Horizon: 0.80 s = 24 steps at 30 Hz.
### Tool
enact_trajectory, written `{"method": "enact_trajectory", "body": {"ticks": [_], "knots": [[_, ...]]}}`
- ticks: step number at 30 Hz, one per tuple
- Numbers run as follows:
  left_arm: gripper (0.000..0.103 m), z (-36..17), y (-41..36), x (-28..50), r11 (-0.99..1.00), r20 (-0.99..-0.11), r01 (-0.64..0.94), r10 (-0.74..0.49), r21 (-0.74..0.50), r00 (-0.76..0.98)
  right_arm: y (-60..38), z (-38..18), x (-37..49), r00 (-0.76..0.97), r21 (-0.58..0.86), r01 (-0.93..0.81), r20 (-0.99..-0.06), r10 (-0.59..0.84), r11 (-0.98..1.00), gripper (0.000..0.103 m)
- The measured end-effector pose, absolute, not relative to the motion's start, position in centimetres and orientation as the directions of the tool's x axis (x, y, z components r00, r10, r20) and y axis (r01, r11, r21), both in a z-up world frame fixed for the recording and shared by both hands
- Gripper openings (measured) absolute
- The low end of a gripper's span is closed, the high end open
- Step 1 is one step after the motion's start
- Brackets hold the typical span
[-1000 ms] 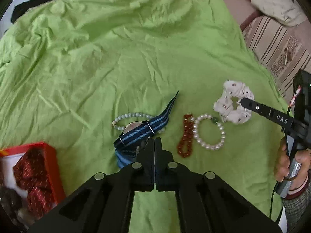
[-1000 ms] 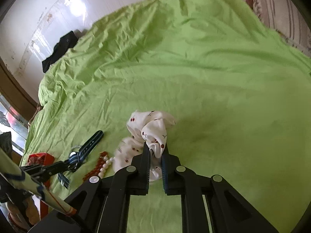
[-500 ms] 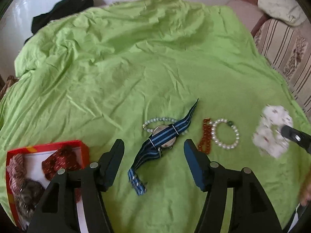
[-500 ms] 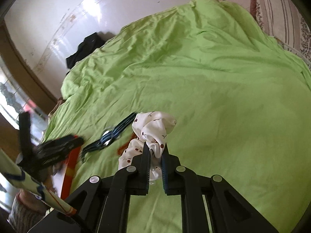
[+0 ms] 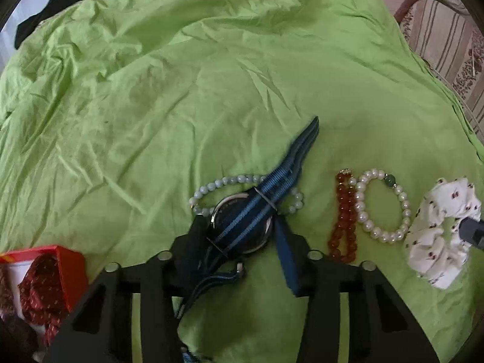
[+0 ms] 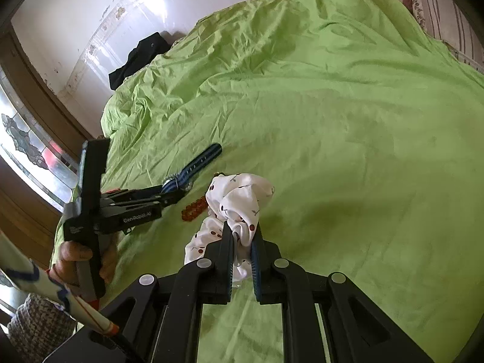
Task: Organize jewelry
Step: 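Carry the watch and scrunchie over the red tray with both tools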
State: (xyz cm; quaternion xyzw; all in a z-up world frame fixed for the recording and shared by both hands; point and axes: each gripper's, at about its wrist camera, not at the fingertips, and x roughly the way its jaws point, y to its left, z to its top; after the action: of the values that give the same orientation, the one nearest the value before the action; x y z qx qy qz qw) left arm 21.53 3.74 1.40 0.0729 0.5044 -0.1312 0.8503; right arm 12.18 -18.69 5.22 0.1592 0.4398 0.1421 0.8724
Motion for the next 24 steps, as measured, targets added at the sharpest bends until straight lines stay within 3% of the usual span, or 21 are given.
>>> {"method": "enact_trajectory", "body": {"ticks": [7,15,24], "knots": [[0.042,5.8,3.8,17.2,0.962,-0.832,0.272,-0.184,-0.041,0.524,-18.7,7.2,10.4,0.598,0.391,-0.118,-0.705,0.380,0.913,0.011],[0.042,13.1,8.8,10.8,0.963,-0.763,0.215,-0.260,-0.161,0.592,-18.4,10.9,7.5,0.626,0.409,-0.146,-0.667,0.404,0.901,0.011],[0.042,17.1,17.8,4.4,0.993,-0.740,0.059,-0.118,-0.105,0.662,-11.8,14.5,5.0,0.606,0.370,-0.276,-0.650,0.459,0.887,0.011]]}}
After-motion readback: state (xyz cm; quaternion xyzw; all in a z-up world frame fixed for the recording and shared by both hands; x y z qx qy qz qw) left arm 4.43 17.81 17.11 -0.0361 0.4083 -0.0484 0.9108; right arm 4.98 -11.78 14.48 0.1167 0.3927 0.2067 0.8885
